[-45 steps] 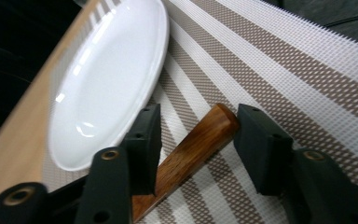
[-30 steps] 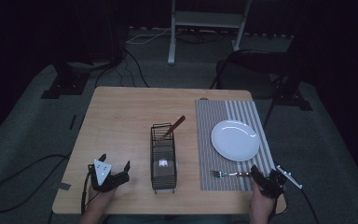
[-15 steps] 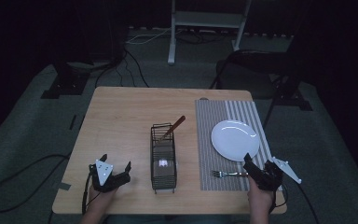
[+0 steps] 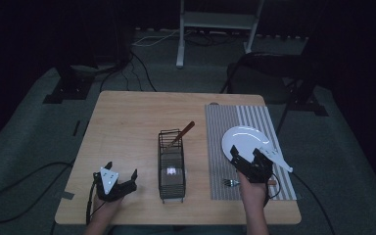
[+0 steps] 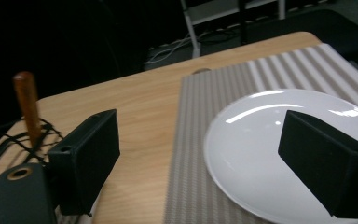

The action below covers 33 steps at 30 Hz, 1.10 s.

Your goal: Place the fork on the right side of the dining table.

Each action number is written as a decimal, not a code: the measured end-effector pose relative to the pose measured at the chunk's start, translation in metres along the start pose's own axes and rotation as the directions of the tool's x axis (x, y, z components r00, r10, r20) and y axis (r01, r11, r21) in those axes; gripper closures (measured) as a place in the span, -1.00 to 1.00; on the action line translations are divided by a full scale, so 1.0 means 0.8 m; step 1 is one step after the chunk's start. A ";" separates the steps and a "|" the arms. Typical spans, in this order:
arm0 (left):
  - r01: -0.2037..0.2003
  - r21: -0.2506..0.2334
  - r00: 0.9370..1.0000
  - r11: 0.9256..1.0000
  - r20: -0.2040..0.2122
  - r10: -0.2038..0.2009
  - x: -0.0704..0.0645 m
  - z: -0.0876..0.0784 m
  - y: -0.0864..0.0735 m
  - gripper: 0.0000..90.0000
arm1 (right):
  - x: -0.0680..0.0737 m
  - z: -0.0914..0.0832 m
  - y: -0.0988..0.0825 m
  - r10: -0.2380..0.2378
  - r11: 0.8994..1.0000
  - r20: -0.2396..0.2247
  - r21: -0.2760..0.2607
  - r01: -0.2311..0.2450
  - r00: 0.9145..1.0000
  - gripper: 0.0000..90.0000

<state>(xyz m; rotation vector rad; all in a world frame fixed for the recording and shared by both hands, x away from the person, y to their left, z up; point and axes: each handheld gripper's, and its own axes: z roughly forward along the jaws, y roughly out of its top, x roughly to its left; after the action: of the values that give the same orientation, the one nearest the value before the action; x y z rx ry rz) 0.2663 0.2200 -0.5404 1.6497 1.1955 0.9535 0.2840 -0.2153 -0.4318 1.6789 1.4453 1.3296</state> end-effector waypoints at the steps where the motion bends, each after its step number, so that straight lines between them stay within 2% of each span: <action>1: 0.002 0.001 1.000 1.000 -0.004 -0.002 0.000 0.000 0.000 -0.89 | 0.005 0.003 0.001 -0.003 1.000 -0.006 0.001 0.003 1.000 -0.72; 3: 0.005 0.004 1.000 1.000 -0.005 -0.005 0.000 0.001 0.000 -0.89 | 0.010 0.007 0.003 -0.003 1.000 -0.012 0.003 0.003 1.000 -0.71; 4: 0.014 0.007 1.000 1.000 -0.007 -0.014 0.001 0.001 0.000 -0.89 | 0.019 0.015 0.006 0.005 1.000 -0.045 0.021 -0.004 0.999 -0.71; 6: 0.015 0.007 1.000 1.000 -0.008 -0.015 0.001 0.001 0.000 -0.89 | 0.027 0.021 0.008 0.014 0.999 -0.077 0.031 -0.012 0.997 -0.71; 10: 0.014 0.011 1.000 1.000 -0.005 -0.014 0.001 0.002 0.001 -0.89 | 0.041 0.030 0.012 0.006 0.999 -0.098 0.041 -0.002 0.995 -0.71; 16: 0.024 0.020 1.000 1.000 -0.006 -0.024 0.003 0.002 0.001 -0.89 | 0.070 0.050 0.022 0.011 0.999 -0.173 0.052 -0.003 0.985 -0.71; 17: 0.024 0.020 1.000 1.000 -0.006 -0.024 0.003 0.002 0.001 -0.89 | 0.070 0.050 0.022 0.011 0.999 -0.173 0.052 -0.003 0.985 -0.71; 18: 0.026 0.021 1.000 0.999 -0.009 -0.026 0.003 0.002 0.001 -0.89 | 0.080 0.055 0.023 0.009 0.998 -0.178 0.057 0.001 0.984 -0.69; 22: 0.031 0.024 0.999 0.999 -0.008 -0.031 0.004 0.003 0.001 -0.89 | 0.099 0.067 0.022 0.017 0.998 -0.211 0.069 -0.002 0.977 -0.68; 25: 0.033 0.024 0.999 0.999 -0.008 -0.033 0.004 0.003 0.001 -0.89 | 0.107 0.073 0.021 0.015 0.997 -0.220 0.074 0.001 0.975 -0.68; 26: 0.028 0.022 1.000 0.999 -0.010 -0.028 0.003 0.003 0.001 -0.89 | 0.113 0.082 0.020 0.014 0.996 -0.214 0.088 0.005 0.977 -0.60; 27: 0.028 0.022 1.000 0.999 -0.010 -0.028 0.003 0.003 0.001 -0.89 | 0.113 0.082 0.020 0.014 0.996 -0.214 0.088 0.005 0.977 -0.60; 29: 0.030 0.022 1.000 0.999 -0.010 -0.030 0.003 0.003 0.001 -0.89 | 0.121 0.096 0.020 0.021 0.993 -0.212 0.120 0.004 0.977 -0.54; 31: 0.036 0.024 0.999 0.999 -0.008 -0.035 0.004 0.003 0.001 -0.89 | 0.123 0.099 0.019 0.021 0.993 -0.211 0.121 0.005 0.977 -0.52; 33: 0.036 0.023 0.999 0.999 -0.015 -0.035 0.003 0.003 0.001 -0.89 | 0.129 0.107 0.019 0.027 0.993 -0.226 0.117 0.000 0.974 -0.41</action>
<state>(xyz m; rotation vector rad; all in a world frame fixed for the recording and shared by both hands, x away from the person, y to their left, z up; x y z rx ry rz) 0.2695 0.2217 -0.5402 1.6369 1.2461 0.9343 0.3611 -0.1061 -0.4164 1.6545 1.6726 1.5114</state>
